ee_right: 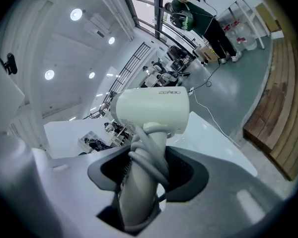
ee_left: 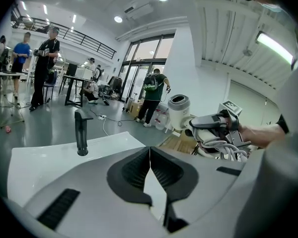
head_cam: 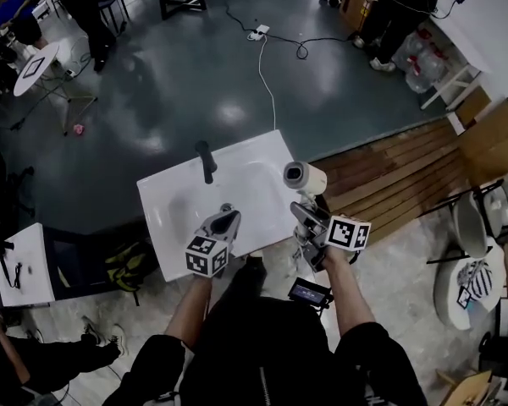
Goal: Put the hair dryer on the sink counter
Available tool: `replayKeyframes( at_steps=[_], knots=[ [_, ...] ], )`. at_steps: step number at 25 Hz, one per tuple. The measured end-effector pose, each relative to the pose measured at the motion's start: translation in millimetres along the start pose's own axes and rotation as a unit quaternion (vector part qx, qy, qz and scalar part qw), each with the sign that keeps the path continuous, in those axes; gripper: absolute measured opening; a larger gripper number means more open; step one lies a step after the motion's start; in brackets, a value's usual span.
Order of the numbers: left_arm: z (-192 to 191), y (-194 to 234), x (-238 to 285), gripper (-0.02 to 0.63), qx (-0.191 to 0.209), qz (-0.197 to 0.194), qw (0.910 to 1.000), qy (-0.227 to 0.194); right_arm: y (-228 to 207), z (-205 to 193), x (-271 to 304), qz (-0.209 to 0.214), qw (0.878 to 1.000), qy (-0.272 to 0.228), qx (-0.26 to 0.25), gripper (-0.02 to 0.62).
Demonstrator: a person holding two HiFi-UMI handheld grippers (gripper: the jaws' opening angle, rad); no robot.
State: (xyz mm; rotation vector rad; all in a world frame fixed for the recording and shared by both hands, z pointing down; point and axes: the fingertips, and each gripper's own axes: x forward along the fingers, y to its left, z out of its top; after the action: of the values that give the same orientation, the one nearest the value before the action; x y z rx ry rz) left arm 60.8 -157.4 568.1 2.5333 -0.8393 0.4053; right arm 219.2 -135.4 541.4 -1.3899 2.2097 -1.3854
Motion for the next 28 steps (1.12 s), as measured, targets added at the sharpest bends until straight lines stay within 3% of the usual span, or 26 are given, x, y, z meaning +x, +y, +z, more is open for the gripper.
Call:
replayKeyframes(
  at_steps=[14, 28],
  knots=[
    [-2.9, 39.4, 16.1, 0.012, -0.027, 0.023, 0.9993, 0.014, -23.2, 13.8, 49.9, -0.013, 0.998, 0.05, -0.036, 0.202],
    [-15.6, 59.4, 35.5, 0.012, -0.05, 0.034, 0.9975, 0.037, -47.3, 20.5, 88.4, -0.044, 0.986, 0.119, -0.109, 0.202]
  ],
)
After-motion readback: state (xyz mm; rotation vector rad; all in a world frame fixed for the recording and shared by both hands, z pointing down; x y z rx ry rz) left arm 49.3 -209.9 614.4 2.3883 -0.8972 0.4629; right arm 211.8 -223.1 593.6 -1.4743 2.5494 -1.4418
